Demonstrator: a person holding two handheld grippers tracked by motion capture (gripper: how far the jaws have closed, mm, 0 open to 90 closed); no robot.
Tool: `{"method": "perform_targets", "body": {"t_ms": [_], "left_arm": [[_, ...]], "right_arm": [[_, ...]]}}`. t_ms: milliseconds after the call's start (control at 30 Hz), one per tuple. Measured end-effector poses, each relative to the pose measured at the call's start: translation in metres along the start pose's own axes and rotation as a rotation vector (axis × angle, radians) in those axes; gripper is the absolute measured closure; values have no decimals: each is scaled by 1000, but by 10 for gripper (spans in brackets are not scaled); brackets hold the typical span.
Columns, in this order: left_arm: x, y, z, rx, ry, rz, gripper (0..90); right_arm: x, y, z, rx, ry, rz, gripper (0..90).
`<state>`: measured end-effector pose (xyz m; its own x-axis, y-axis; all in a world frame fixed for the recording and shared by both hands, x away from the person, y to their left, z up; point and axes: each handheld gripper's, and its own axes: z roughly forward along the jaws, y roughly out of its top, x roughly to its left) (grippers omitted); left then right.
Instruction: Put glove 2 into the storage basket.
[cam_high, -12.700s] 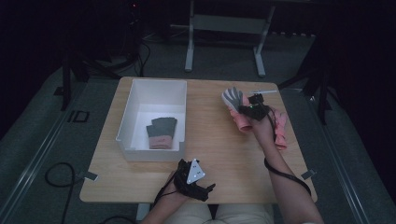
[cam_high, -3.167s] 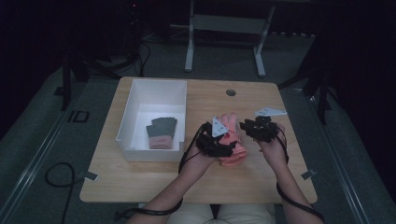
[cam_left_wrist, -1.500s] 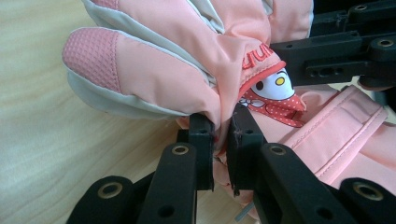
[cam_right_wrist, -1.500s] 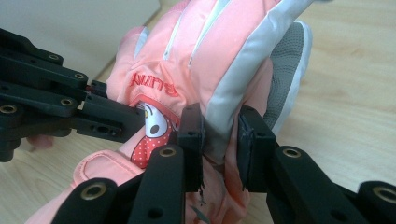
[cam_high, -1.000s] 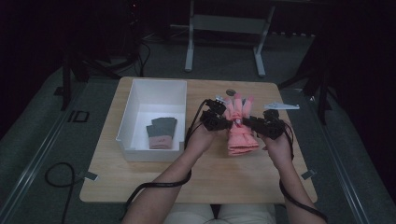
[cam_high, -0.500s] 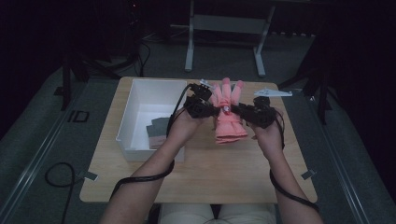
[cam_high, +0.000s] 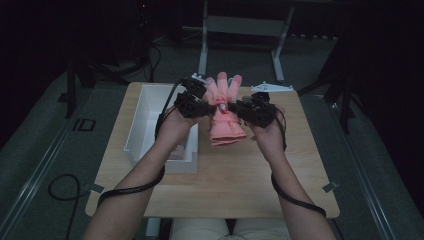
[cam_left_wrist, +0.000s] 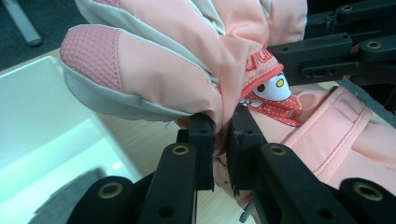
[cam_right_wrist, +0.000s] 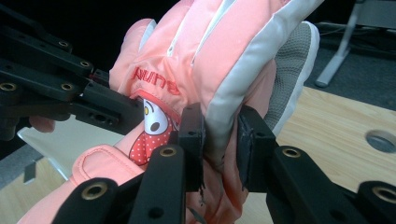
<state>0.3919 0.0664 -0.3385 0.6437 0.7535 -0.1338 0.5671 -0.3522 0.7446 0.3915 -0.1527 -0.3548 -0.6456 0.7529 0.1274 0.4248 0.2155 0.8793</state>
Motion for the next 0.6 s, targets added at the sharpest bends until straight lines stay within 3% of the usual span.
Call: {"method": "perform_targets", "body": {"t_ms": [600], "left_arm": [[44, -23, -48, 0, 84, -63, 818]], "right_arm": [[49, 26, 47, 10, 69, -41, 739]]}}
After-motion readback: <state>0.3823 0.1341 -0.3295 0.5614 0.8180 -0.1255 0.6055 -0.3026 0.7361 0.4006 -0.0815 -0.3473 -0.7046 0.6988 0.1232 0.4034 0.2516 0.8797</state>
